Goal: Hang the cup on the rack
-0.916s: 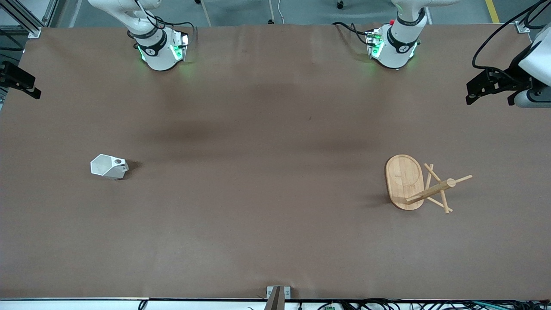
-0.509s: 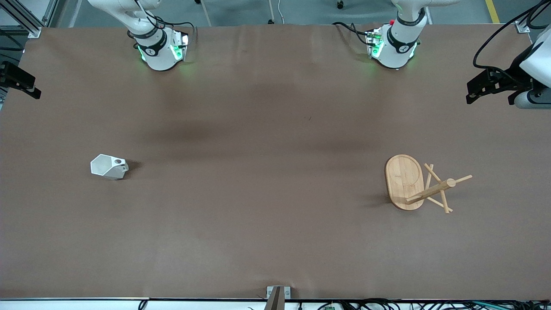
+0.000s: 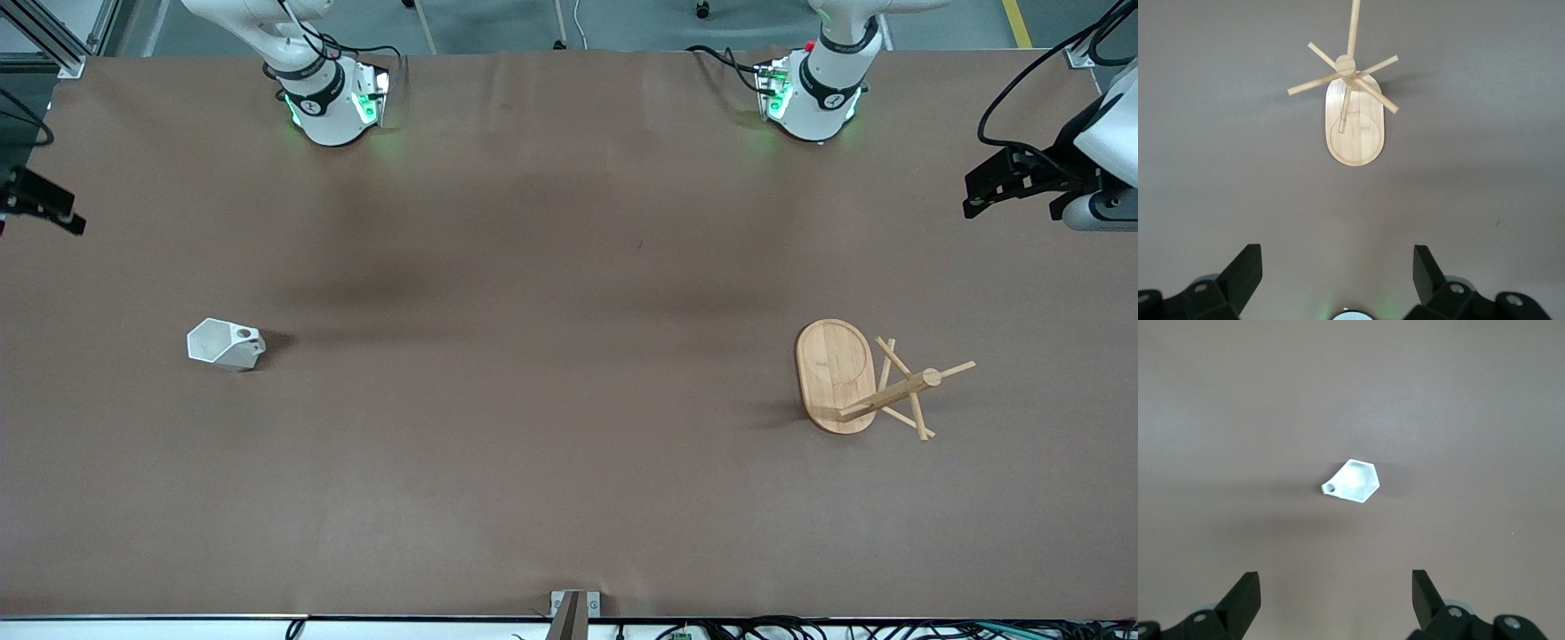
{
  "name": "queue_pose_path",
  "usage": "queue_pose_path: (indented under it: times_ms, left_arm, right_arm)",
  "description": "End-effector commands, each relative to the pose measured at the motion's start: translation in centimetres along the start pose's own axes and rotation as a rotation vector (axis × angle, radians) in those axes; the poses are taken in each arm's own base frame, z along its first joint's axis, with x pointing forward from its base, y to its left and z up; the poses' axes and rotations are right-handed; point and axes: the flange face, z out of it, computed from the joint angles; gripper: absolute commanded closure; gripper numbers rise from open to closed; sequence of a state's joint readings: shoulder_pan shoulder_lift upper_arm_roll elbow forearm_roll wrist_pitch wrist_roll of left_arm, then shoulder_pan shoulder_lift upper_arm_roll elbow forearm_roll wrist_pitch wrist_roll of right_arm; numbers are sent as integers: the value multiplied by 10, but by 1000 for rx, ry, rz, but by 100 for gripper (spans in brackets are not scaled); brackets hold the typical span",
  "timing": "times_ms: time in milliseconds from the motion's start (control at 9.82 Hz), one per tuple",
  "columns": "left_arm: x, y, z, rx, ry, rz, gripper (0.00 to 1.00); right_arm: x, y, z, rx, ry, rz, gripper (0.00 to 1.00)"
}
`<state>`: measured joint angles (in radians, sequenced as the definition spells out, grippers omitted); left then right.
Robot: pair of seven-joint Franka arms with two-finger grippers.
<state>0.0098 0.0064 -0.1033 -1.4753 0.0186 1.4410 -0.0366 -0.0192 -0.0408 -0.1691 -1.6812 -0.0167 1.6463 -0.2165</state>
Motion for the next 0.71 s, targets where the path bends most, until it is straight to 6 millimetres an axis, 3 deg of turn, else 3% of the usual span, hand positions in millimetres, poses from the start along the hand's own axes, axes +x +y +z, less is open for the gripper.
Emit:
queue_pose_path:
  times_ms: [0, 204, 611]
  left_arm:
    - [5, 0, 12, -12, -39, 25, 0]
    - [6, 6, 13, -10, -42, 35, 0]
    - [7, 8, 16, -8, -47, 35, 0]
  right_arm:
    - [-2, 42, 67, -6, 32, -64, 0]
    - [3, 74, 138, -22, 19, -125, 3]
    - [23, 87, 240, 61, -13, -158, 7]
